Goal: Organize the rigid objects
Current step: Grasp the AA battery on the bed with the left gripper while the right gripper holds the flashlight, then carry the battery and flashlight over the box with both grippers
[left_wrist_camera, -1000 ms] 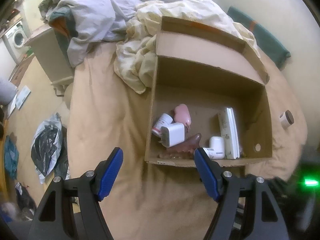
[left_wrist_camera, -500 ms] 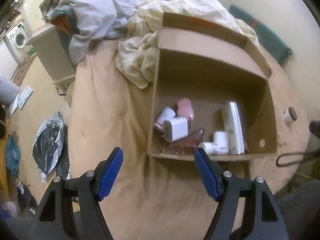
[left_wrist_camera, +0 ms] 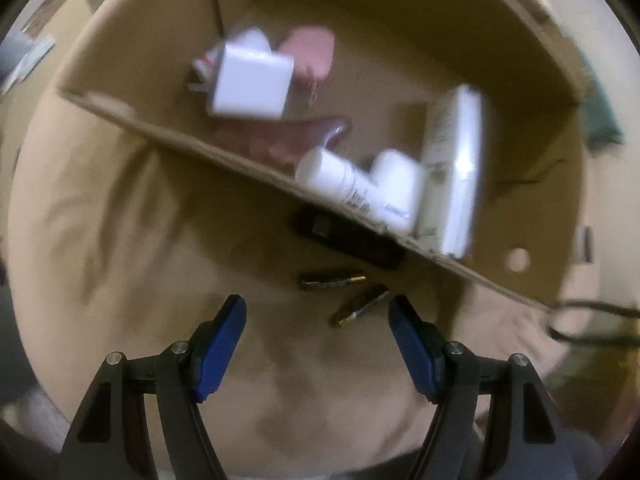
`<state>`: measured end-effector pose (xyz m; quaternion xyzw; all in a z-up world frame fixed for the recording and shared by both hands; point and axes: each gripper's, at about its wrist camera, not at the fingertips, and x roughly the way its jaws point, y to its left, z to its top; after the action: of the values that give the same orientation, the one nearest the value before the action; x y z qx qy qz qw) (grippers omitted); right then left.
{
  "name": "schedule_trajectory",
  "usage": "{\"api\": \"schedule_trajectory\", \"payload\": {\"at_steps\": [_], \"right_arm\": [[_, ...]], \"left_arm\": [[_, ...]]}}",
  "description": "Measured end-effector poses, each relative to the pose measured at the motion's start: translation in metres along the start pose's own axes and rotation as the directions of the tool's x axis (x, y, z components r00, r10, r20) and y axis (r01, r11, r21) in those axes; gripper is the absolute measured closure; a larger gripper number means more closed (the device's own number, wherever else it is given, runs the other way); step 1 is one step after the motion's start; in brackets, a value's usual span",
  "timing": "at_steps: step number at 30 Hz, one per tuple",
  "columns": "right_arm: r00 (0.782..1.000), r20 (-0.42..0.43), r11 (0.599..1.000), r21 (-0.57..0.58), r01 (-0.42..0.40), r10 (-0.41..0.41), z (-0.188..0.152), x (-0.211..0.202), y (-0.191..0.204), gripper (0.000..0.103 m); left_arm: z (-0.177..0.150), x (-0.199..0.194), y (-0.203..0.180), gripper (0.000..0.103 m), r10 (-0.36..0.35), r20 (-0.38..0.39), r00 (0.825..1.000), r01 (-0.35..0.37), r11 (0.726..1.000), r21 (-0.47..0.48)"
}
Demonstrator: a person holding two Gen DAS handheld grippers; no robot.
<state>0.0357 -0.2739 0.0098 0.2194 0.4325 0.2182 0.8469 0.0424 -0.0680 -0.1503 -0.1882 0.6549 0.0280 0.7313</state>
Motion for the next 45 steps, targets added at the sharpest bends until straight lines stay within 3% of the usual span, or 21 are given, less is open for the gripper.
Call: {"api": "schedule_trajectory", "payload": {"at_steps": [8, 19, 22, 24, 29, 37, 45], "right_arm": [[0.998, 0.013, 0.998, 0.017, -0.054, 0.054, 0.004, -0.009, -0.006, 0.01], [0.996, 0.012, 0.995, 0.057, -0.086, 0.086, 0.007, -0.009, -0.006, 0.01], [0.997, 0.008, 0.996, 0.048, -0.08, 0.079, 0.005, -0.008, -0.003, 0.01], [0.997, 0.006, 0.996, 0.045, -0.073, 0.073, 0.005, -0.008, -0.003, 0.01], [0.998, 0.006, 0.997, 0.047, -0.064, 0.064, 0.005, -0.01, -0.006, 0.01], [0.999, 0.005, 0.999, 0.042, -0.034, 0.034, 0.008, -0.01, -0.011, 0.01], [1.0, 0.03, 0.999, 0.051, 0.004, -0.006, 0.012, -0.014, -0.016, 0.01]], "left_arm": [[0.001, 0.024, -0.013, 0.032, 0.123, 0.029, 0.992, -0.121, 0.992, -0.042], [-0.008, 0.037, -0.044, 0.032, 0.299, 0.048, 0.953, -0.299, 0.954, -0.01], [-0.009, 0.037, -0.049, 0.044, 0.294, 0.052, 0.954, -0.295, 0.956, 0.001], [-0.01, 0.033, -0.054, 0.063, 0.287, 0.067, 0.956, -0.289, 0.957, 0.019], [-0.007, 0.027, -0.055, 0.063, 0.254, 0.056, 0.966, -0.257, 0.965, 0.047], [-0.009, 0.005, -0.055, 0.063, 0.273, 0.088, 0.958, -0.281, 0.954, 0.101], [-0.012, -0.068, -0.047, 0.063, 0.263, 0.19, 0.946, -0.292, 0.946, 0.14]]}}
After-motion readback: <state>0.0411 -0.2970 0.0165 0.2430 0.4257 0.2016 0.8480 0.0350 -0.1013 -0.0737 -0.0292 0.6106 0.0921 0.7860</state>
